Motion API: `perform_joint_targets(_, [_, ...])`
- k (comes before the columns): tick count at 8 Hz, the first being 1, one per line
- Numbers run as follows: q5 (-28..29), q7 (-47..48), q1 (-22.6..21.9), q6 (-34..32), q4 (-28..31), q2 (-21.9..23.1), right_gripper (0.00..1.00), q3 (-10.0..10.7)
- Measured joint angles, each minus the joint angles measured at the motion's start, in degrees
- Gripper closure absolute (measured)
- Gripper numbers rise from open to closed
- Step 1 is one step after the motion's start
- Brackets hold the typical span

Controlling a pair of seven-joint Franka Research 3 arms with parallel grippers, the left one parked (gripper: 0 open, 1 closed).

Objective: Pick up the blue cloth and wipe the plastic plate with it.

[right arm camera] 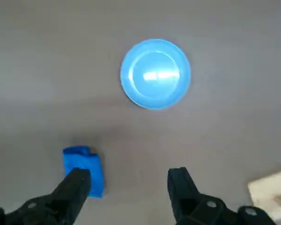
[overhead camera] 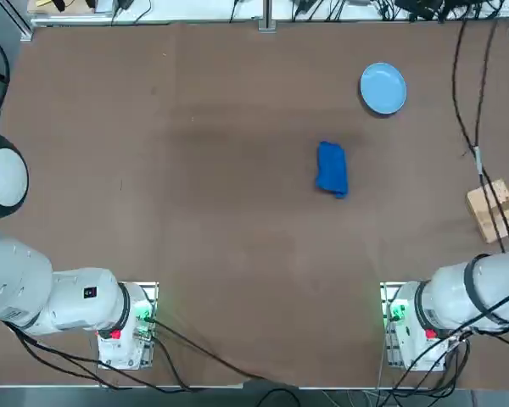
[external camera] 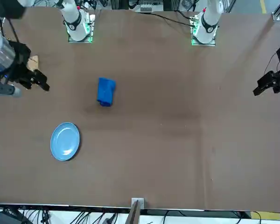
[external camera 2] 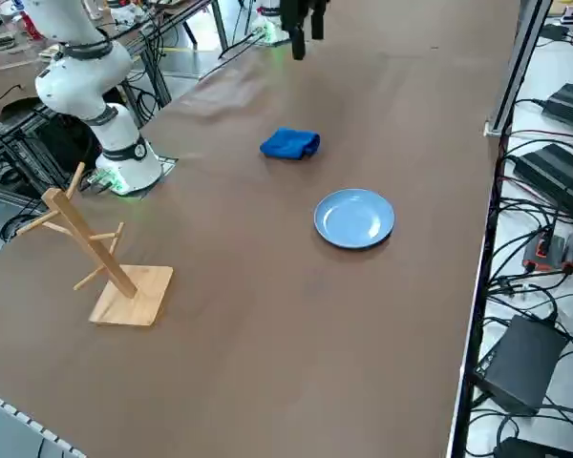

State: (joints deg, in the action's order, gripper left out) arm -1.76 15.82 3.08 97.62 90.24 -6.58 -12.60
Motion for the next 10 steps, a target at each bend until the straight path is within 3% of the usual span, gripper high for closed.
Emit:
perform_joint_targets(7, [0.0,30.8,-15.6,24.1,21.0,-3.2,0.0,-0.4])
perform_joint_targets(10, [-0.5,38.3,-20.4,33.0,28.8,-6.1,0.0,-0.4])
